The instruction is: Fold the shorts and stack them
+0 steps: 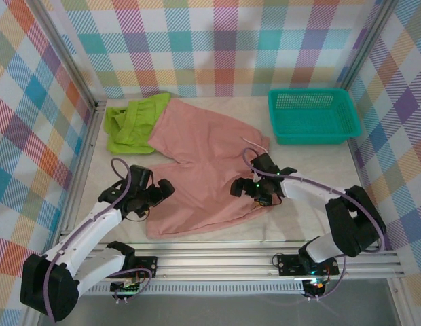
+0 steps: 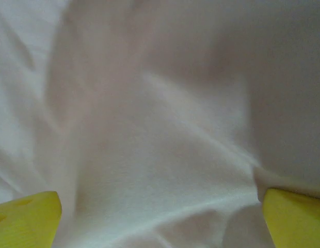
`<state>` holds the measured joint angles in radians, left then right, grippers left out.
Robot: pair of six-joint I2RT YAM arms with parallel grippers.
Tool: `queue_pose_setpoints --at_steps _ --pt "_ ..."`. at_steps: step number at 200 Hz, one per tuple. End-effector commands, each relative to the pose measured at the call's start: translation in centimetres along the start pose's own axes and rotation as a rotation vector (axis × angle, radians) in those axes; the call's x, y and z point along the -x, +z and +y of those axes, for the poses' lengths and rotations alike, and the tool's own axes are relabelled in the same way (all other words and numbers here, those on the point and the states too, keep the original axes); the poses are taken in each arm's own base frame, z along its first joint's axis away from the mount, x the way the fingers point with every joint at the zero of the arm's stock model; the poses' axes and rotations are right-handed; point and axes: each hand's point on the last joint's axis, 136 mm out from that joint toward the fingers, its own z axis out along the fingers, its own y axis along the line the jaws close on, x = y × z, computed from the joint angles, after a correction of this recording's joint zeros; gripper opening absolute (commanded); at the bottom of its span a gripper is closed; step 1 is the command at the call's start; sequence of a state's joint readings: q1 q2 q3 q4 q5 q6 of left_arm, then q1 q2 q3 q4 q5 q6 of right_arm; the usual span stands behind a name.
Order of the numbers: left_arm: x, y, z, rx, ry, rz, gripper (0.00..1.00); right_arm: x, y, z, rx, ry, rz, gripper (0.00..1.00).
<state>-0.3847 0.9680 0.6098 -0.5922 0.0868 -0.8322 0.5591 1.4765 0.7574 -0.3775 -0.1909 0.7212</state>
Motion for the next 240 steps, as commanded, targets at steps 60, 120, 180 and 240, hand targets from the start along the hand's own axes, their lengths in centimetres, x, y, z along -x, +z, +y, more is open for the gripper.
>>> queue_pose_setpoints --at_steps 60,120,180,240 --pt "-0.5 5.2 0.6 0.052 0.009 0.048 1.00 -0.6 2.7 0.1 0.079 0.210 0.057 0.99" --pt "2.4 7.1 2.1 0.143 0.022 0.026 1.00 0.8 2.3 0.6 0.085 0.256 0.026 1.00" --pt "8.2 5.5 0.7 0.113 -0.018 -0.041 1.00 2.9 2.0 2.6 0.142 0.253 0.012 1.00" --pt "5.5 -2.8 4.8 0.257 -0.183 -0.098 0.94 3.2 2.2 2.8 0.160 0.271 0.008 0.99"
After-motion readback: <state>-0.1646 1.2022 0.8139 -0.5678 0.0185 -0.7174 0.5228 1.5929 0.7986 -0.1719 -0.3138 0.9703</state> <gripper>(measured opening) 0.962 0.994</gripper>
